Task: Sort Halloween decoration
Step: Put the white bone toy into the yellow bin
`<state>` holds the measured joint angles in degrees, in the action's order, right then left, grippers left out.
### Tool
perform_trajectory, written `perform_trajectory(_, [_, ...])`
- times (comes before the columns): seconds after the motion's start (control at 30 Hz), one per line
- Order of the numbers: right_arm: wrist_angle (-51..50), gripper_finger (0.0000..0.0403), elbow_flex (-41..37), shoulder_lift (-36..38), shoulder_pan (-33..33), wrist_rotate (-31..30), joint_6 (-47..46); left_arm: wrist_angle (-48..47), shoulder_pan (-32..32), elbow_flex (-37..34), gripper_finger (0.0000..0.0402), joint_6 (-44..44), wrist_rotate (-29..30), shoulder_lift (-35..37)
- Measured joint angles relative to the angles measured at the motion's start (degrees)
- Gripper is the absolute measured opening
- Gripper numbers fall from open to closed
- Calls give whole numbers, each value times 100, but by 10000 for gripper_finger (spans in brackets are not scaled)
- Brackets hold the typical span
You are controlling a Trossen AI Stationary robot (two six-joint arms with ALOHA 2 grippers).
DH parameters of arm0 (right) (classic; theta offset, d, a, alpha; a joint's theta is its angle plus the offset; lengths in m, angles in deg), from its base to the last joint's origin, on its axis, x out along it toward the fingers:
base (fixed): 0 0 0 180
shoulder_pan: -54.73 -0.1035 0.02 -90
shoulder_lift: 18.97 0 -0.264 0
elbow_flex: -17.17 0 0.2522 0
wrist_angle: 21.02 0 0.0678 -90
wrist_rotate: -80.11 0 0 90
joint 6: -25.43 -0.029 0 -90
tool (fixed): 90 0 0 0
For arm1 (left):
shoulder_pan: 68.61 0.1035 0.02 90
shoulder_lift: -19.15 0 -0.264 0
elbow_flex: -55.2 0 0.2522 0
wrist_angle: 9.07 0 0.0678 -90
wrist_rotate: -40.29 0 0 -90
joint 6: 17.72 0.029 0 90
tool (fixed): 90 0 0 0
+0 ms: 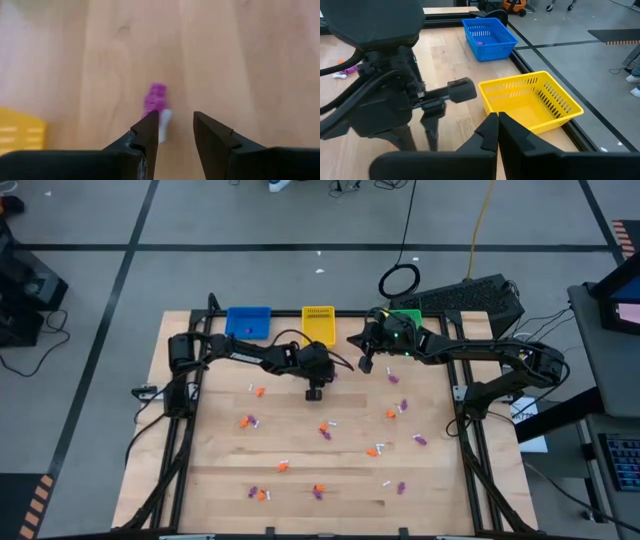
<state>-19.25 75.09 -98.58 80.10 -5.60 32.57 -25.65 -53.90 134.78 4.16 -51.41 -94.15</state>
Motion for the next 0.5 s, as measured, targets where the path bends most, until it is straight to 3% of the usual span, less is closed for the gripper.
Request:
perform_trajectory(0.17, [0,0,0,0,0,1,-17,-66,150,0,120,9,93,0])
perform_trajectory(0.5, [0,0,0,0,1,-1,-20,-241,267,2,120,-13,-535,-85])
